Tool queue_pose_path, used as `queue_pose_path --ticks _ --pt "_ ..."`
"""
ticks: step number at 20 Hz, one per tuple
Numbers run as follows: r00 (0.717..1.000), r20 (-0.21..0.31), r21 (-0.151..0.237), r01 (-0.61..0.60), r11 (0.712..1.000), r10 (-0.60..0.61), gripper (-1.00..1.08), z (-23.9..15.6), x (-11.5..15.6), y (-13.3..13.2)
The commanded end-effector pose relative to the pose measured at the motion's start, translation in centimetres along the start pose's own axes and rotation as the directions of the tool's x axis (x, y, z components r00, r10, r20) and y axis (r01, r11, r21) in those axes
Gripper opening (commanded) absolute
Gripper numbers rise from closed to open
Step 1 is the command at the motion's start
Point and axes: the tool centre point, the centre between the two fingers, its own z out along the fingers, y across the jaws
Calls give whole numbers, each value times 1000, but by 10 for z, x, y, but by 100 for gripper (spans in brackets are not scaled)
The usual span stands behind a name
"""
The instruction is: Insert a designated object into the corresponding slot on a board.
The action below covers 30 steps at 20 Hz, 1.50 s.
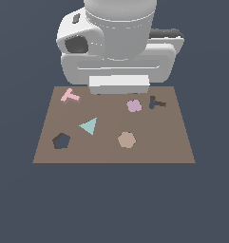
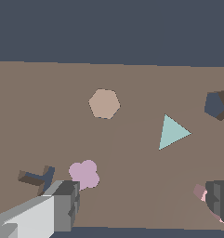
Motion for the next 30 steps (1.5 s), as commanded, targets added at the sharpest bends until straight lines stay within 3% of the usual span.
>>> queue_pose_path --ticks 1,7,13,22,30 --pt "1000 0 0 0 1000 0 100 0 0 0" --pt "1000 0 0 -30 1000 30 100 9 -5 14" --pt "993 1 -1 -121 993 121 100 37 -22 53" --pt "951 4 -3 -308 951 308 100 96 -69 132" --pt "925 6 -2 -379 925 379 100 120 -92 160"
